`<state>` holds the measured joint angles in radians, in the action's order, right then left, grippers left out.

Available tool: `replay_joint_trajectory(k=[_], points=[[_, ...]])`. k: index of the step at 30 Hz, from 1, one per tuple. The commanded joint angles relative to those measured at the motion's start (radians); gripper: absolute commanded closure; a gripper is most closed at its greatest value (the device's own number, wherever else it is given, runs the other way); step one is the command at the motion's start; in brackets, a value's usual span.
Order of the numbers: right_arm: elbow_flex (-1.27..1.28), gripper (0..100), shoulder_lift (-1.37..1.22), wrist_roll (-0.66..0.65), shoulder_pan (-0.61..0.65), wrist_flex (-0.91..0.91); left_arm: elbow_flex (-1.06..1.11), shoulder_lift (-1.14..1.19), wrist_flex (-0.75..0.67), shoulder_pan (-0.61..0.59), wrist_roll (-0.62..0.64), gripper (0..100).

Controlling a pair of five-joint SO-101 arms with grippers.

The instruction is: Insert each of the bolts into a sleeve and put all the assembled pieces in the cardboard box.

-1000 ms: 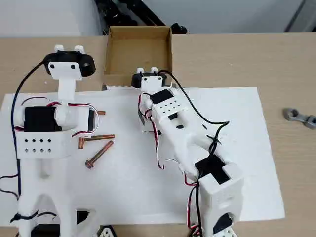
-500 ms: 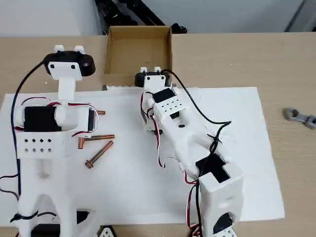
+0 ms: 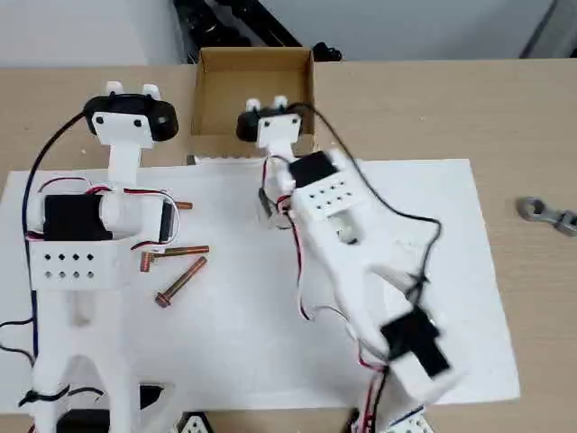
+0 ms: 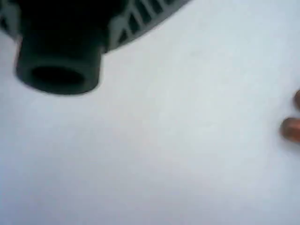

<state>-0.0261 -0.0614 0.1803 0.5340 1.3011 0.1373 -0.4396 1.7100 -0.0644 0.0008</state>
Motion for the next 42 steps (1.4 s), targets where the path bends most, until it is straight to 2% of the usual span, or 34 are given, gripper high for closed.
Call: replay_joint_trajectory(k=[1, 10, 13, 21, 23, 25, 28, 30, 35, 42], points=[[-0.017, 99.5, 0.242, -0.025, 0.008, 0.036, -0.054, -0.044, -0.055, -0.006, -0.003, 99], [-0.012, 99.5, 0.743, -0.23, 0.007, 0.053, -0.176, -0.044, -0.137, 0.002, -0.002, 99], [-0.011, 99.5, 0.862, -0.256, 0.005, 0.085, -0.206, -0.044, -0.147, 0.002, 0.003, 99], [-0.011, 99.5, 0.978, -0.253, 0.004, 0.364, -0.211, -0.044, -0.245, 0.002, 0.149, 99], [-0.011, 99.5, 0.995, -0.239, 0.004, 0.384, -0.213, -0.044, -0.285, 0.002, 0.155, 99], [-0.006, 99.5, 1.015, -0.17, 0.004, 0.378, -0.223, -0.057, -0.318, 0.014, 0.155, 99], [0.063, 99.5, 1.049, -0.091, 0.005, 0.363, -0.242, -0.106, -0.359, 0.071, 0.153, 99], [0.138, 99.5, 1.082, -0.091, 0.005, 0.363, -0.242, -0.137, -0.385, 0.123, 0.153, 99], [0.396, 99.5, 1.245, -0.092, -0.013, 0.219, -0.239, -0.158, -0.377, 0.19, 0.153, 99], [0.994, 99.5, 1.638, -0.095, -0.085, -0.147, -0.239, -0.157, -0.344, 0.195, 0.152, 99]])
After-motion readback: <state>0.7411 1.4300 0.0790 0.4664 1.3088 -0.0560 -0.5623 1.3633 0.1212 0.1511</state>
